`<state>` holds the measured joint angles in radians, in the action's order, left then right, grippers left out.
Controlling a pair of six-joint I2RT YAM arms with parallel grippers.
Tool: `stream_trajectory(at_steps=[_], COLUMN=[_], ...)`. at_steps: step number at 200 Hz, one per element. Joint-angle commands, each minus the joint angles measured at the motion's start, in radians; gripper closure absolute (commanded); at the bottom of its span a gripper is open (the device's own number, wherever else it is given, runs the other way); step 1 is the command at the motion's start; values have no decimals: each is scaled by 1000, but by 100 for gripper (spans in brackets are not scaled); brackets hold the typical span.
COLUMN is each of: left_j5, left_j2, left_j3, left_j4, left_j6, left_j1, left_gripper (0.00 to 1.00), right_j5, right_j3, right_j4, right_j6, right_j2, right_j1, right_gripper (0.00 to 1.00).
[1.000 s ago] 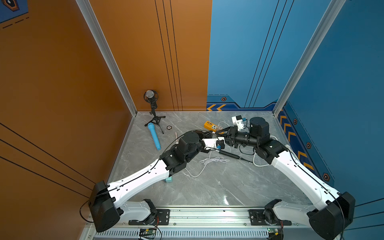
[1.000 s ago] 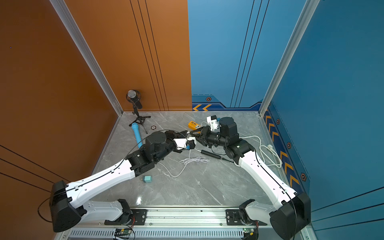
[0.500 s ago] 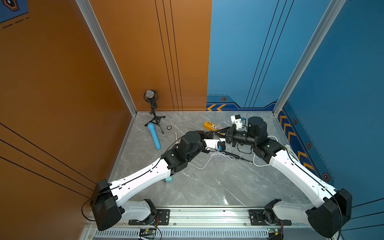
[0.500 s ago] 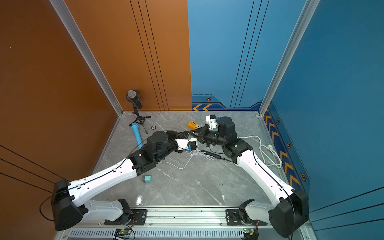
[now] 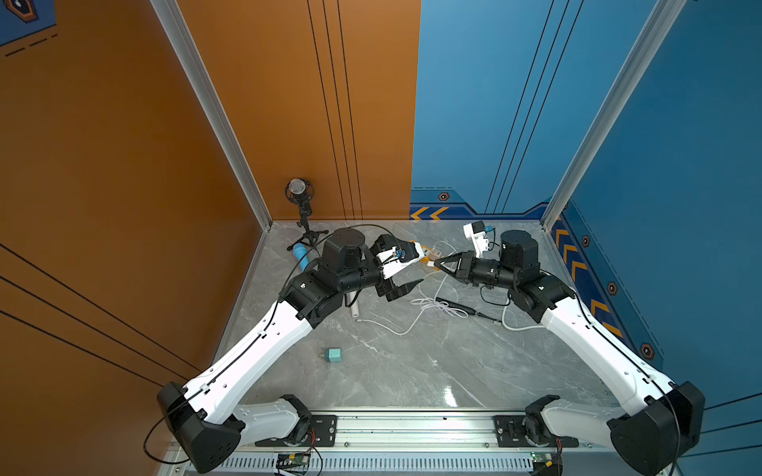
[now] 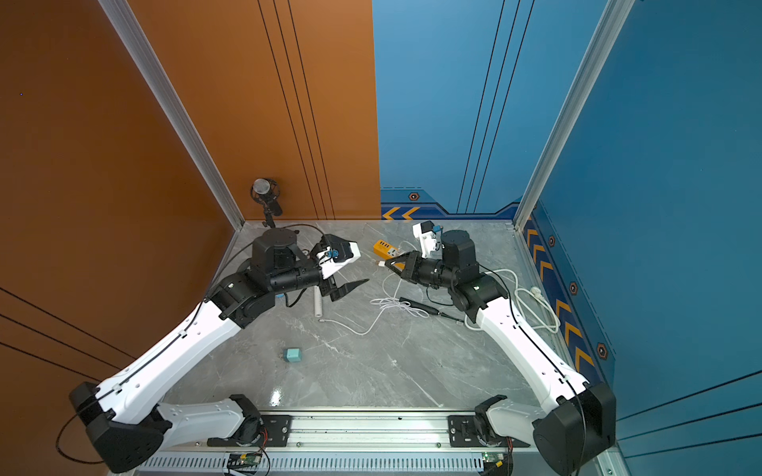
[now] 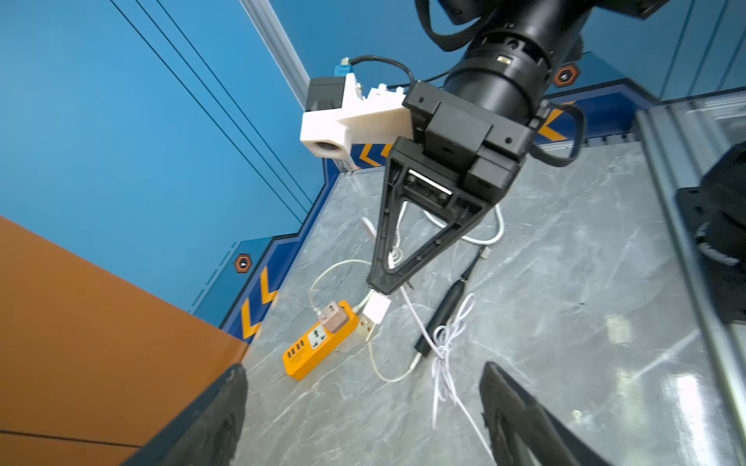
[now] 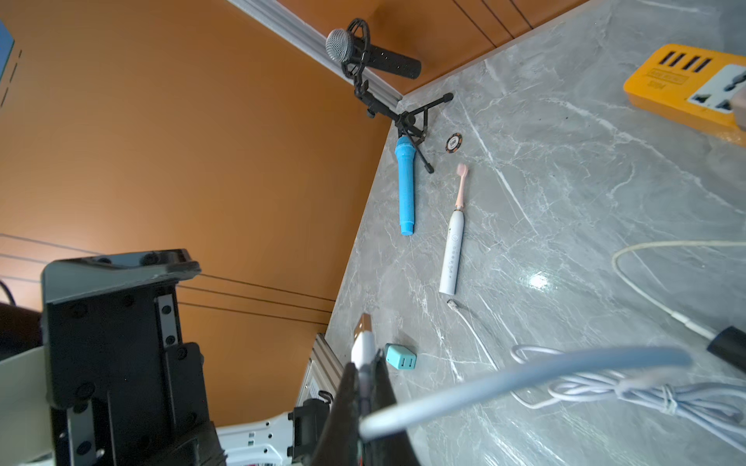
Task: Charge the electric toothbrush
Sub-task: Pick up the charging cable from the center of the board.
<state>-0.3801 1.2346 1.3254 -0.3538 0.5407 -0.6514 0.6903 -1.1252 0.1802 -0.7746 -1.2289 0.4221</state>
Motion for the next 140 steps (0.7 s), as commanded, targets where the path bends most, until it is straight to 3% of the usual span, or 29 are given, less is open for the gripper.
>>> stream_trajectory(at_steps=[1, 21, 96, 126, 140], left_j5=[-177, -240, -196, -219, -220], left_j2=[48, 82, 121, 132, 136], left_j3=[31, 57, 101, 108, 108], left_j4=[-112, -111, -111, -111, -111], left_j6=[-83, -91, -43, -17, -10], left_j1=[25, 23, 19, 10, 3], left_gripper=[13, 20, 34, 56, 61], right_j5=[78, 83, 123, 124, 124], right_j3=[-47, -52, -74, -81, -84], right_j4=[31, 51, 88, 96, 102], right_j6=[136, 155, 181, 182, 182], right_j2=[53, 65, 61, 59, 59], right_j1=[0, 1, 27, 32, 35], right_gripper=[100, 100, 100, 100, 100])
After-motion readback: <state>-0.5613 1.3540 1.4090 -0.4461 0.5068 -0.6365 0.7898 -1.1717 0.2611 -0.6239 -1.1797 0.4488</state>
